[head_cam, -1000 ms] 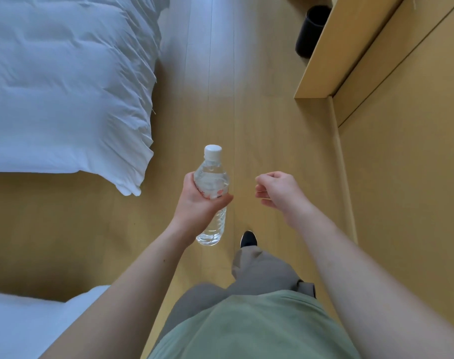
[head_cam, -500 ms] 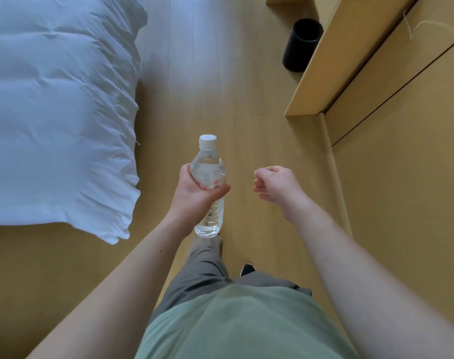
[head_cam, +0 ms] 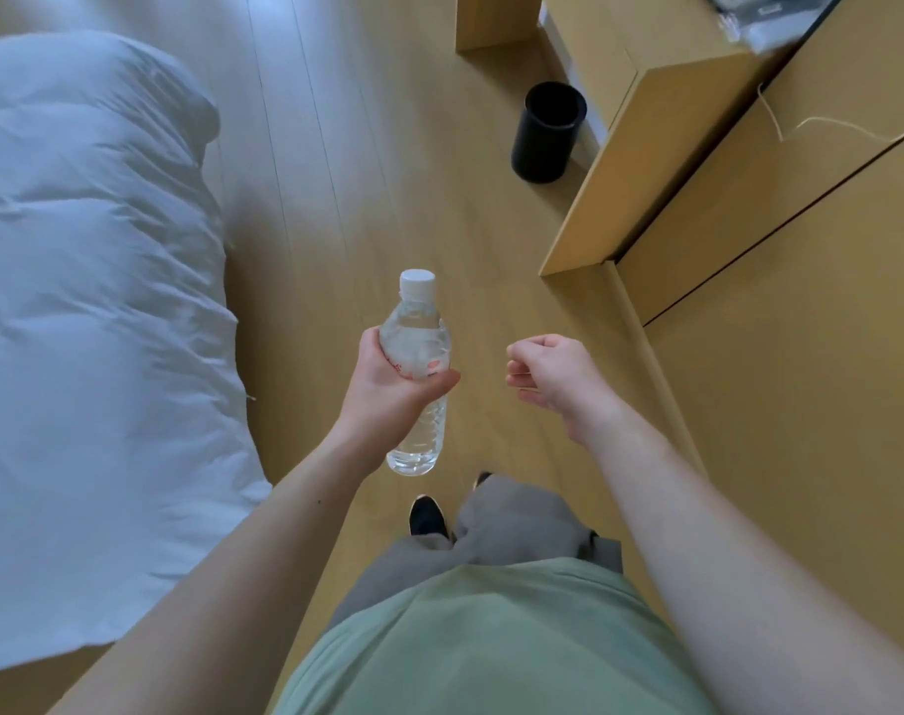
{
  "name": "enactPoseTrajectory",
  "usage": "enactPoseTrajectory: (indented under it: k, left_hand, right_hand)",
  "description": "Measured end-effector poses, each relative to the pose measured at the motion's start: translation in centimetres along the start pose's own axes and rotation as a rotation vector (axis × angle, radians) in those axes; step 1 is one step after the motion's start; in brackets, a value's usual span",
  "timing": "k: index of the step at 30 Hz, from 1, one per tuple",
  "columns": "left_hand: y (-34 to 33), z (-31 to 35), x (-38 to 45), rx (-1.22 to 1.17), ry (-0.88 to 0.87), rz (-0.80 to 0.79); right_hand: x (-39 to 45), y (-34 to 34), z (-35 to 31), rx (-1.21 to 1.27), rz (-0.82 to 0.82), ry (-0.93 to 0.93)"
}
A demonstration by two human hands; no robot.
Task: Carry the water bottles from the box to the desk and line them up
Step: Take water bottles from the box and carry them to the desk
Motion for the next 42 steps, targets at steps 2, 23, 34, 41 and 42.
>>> enactPoseTrajectory:
  k: [2,23,34,41,42]
  left_hand:
    - [0.2,0.9,2.3,0.003,0.008,-0.007]
    - [-9.5,14.3,31.7,0.041,0.073,-0.023]
    - [-11.5,21.0,43.8,0.080,0.036,-0.086]
    - [-11.4,26.3,54.2,0.110,0.018,-0.176]
    - [-11.3,27.3,55.7,0.113,0.016,-0.187]
  right_hand:
    - [1.7,0.1,-1.8,0.004,0.006,-0.001]
    - [26.3,9.7,-21.7,0.083,0.031,-0.040]
    - [35.0,12.1,-30.1,0.094,0.086,-0.016]
    - [41.3,12.6,-38.1,0.129,0.148,-0.035]
    - [42.1,12.6,-39.6,0.131,0.154,-0.036]
Point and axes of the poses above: each hand's wrist, its own x-axis towards the middle knuckle, its own y-axis out of the back of the hand, z = x × y, the point moved 3 cm from there along x, towards the middle knuckle, and after that the axes turned 14 degrees about -x, right-handed, at the moved point
